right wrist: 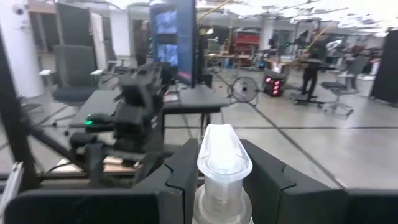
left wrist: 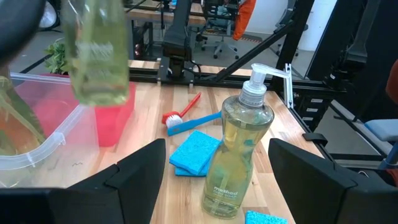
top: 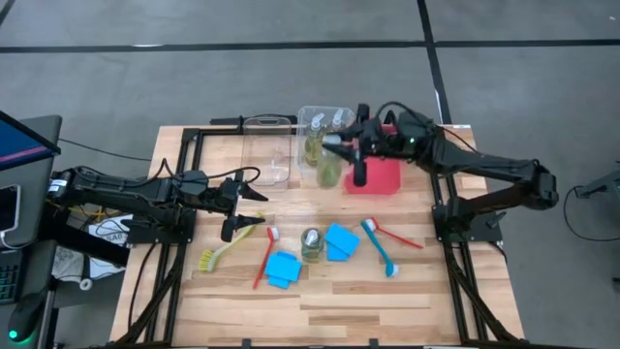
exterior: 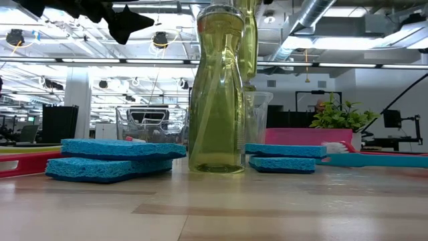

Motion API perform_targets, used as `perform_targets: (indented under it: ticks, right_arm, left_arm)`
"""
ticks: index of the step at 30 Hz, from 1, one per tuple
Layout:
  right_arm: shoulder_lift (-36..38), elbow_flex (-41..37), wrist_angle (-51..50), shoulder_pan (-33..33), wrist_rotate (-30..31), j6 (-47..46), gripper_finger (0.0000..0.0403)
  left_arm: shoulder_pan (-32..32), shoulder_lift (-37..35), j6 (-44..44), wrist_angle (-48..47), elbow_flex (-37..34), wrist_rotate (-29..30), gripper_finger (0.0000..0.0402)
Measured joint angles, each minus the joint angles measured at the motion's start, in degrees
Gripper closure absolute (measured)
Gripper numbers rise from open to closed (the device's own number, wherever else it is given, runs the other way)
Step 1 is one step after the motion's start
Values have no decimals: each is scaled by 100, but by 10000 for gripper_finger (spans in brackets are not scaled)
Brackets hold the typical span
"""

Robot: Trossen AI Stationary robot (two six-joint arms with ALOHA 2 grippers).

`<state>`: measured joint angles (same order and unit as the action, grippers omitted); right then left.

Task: Pick & Place Kitchen Sink Supplies
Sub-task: Put the green dish soap into the white bin

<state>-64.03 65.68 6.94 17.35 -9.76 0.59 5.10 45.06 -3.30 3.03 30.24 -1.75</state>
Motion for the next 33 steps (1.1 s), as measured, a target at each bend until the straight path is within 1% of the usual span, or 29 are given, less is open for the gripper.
perform_targets:
  ticks: [5, 8, 12, 17, 22, 28, 33]
  right_arm:
    - [0, 292, -224, 354, -2, -3, 307]
    - [0, 298, -252, 540, -4, -7, 304]
    - [-2, 298, -385, 801, -2, -16, 312]
    - [-170, 305, -411, 1011, -16, -21, 312]
    - [-419, 305, -395, 1124, -25, -48, 307]
    - [-736, 305, -391, 1132, -29, -60, 311]
    - [-848, 305, -471, 1132, -25, -38, 310]
  left_arm:
    - [0, 0, 0, 0, 0, -1, 114]
    - [0, 0, 1, 0, 0, -1, 114]
    - [0, 0, -1, 0, 0, -1, 114]
    - [0, 0, 1, 0, 0, -1, 114]
    - [0, 0, 1, 0, 0, 0, 114]
    - [0, 0, 1, 0, 0, 1, 114]
    - [0, 0, 0, 0, 0, -1, 114]
